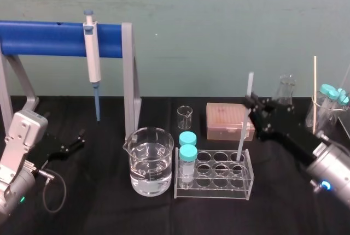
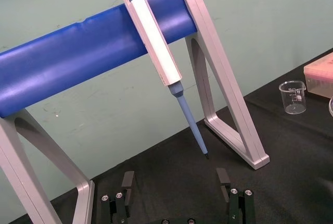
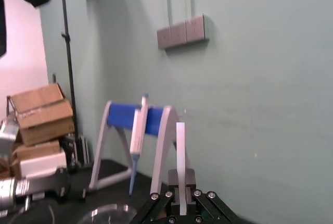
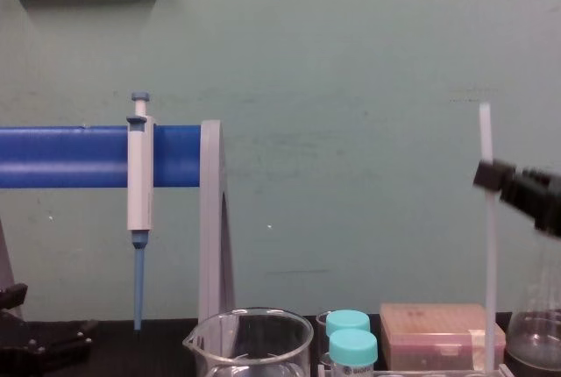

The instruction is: Pick up the stirring rod with one hand, then place it down.

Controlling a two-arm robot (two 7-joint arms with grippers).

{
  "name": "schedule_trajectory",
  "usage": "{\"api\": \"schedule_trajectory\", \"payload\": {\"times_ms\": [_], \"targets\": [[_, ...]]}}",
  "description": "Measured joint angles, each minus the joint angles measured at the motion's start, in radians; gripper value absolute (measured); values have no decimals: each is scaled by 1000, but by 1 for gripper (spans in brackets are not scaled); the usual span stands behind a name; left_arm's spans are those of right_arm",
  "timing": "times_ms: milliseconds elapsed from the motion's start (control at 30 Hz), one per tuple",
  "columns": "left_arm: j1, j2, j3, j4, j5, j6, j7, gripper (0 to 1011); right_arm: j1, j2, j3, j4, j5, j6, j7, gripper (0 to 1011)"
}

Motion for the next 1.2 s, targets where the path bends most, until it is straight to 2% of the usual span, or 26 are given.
{"api": "schedule_trajectory", "payload": {"times_ms": [333, 1200], "targets": [[0, 0, 0, 0, 0, 0, 0, 1000, 39, 14, 37, -43, 14, -13, 11, 64], [0, 0, 0, 0, 0, 0, 0, 1000, 53, 7, 34, -38, -5, -11, 4, 62]]}}
